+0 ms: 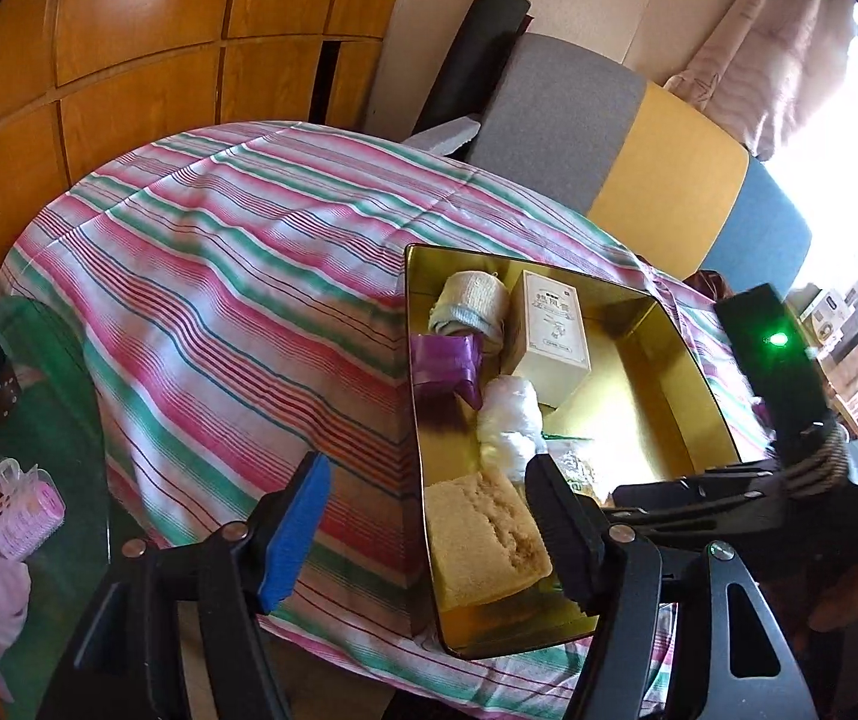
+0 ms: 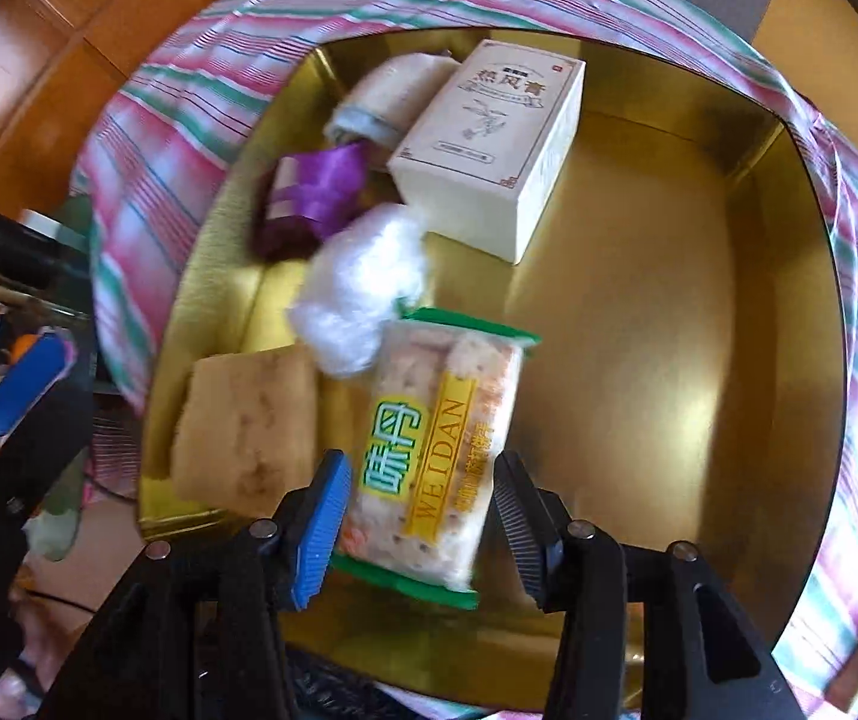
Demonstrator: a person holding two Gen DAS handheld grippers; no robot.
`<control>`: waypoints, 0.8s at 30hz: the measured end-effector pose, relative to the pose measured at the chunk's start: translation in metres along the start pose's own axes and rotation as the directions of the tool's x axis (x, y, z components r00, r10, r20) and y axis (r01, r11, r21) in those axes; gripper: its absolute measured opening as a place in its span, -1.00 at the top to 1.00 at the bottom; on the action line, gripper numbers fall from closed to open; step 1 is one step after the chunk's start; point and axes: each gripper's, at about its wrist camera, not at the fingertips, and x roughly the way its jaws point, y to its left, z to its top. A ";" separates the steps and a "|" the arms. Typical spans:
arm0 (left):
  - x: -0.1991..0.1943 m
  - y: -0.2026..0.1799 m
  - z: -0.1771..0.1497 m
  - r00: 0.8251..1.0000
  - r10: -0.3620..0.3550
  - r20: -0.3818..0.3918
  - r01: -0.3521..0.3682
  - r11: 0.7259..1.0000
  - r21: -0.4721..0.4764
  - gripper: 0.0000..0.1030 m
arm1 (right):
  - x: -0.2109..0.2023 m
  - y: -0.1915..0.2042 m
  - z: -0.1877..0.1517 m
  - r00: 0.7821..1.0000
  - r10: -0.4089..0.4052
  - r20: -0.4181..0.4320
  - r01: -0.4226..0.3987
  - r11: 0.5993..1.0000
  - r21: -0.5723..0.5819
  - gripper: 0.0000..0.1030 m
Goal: Organize objects
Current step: 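Carry the WEIDAN cracker packet into the gold tray and open the right tool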
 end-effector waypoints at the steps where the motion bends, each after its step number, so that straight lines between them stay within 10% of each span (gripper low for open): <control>1: 0.000 0.000 0.000 1.000 0.002 0.001 -0.002 1.000 0.001 -0.32 | -0.002 0.000 -0.003 1.000 0.013 0.007 -0.013 1.000 -0.003 0.02; 8: -0.008 -0.013 0.000 0.998 0.049 0.046 -0.051 0.997 0.057 -0.40 | -0.034 -0.004 -0.024 0.986 -0.004 0.167 0.009 0.999 -0.032 0.02; 24: -0.017 -0.070 -0.003 0.995 0.044 0.088 -0.062 0.975 0.213 -0.52 | -0.093 -0.079 -0.076 0.880 -0.171 0.443 0.162 0.985 0.058 0.02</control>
